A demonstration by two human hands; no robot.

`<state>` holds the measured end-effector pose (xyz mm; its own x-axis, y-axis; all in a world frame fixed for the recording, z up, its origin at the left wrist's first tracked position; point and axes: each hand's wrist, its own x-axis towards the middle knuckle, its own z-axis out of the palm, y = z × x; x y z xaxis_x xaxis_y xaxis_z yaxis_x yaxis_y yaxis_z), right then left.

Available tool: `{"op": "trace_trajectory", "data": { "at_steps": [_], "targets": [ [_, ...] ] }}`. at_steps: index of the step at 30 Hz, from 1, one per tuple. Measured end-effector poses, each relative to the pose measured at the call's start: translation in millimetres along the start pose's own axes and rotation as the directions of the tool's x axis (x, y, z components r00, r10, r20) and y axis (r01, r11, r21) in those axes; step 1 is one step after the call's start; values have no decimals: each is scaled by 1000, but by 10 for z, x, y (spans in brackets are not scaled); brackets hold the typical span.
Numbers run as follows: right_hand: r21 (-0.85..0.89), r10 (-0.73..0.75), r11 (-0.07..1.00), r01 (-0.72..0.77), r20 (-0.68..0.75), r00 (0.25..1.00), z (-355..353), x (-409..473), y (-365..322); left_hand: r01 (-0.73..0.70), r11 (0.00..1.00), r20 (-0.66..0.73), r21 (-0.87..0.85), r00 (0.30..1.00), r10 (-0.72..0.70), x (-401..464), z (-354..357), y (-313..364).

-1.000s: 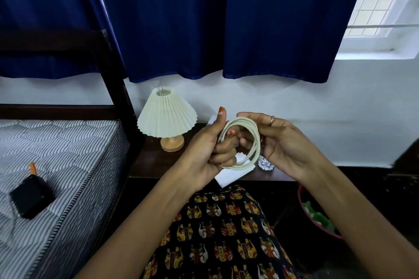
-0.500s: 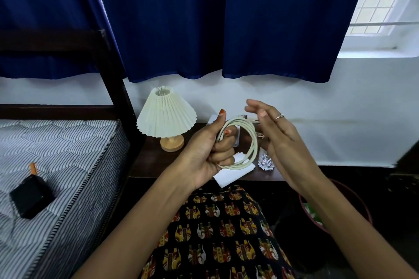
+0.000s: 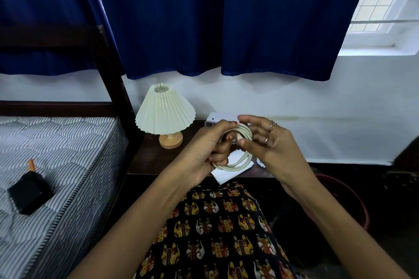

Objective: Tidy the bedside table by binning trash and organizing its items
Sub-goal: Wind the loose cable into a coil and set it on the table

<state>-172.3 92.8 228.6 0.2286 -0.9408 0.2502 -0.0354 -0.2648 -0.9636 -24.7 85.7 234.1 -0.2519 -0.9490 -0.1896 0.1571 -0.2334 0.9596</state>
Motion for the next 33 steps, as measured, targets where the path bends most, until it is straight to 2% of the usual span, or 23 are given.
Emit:
{"op": "trace_trajectory", "data": {
  "at_steps": [4,7,11,13,15,18,21,24,30,31,33],
  "targets": [
    [40,54,998,-55,6,998,3,-2,49,-39,994,-95,97,994,48,-26,30,-41],
    [15,37,999,-38,53,998,14,-22,45,-109,976,-123,189,983,133,-31,36,-52],
    [-56,-7,998,11,67,998,57,-28,71,-139,928,-180,345,961,211,13,35,-74],
    [-95,-32,995,37,49,998,80,-21,112,-137,891,-251,432,931,265,51,15,-109],
    [-140,-70,987,75,35,997,109,-28,142,-151,882,-307,447,900,309,81,-12,-156],
    [-279,-153,949,148,4,988,143,-30,159,-212,864,-273,456,891,363,91,-4,-210],
    [-404,-214,894,191,-12,977,158,-14,186,-235,867,-268,440,887,376,96,0,-229],
    [-517,-287,815,261,31,957,135,2,245,-230,876,-287,424,883,371,113,-25,-246],
    [-789,-349,543,288,101,932,68,22,356,-119,914,-341,388,903,262,110,-43,-258],
    [-794,-357,535,289,98,929,64,26,351,-92,923,-342,374,911,229,102,-44,-250],
    [-735,-348,617,281,65,935,70,34,315,-32,932,-321,362,934,157,82,-40,-230]
  ]
}}
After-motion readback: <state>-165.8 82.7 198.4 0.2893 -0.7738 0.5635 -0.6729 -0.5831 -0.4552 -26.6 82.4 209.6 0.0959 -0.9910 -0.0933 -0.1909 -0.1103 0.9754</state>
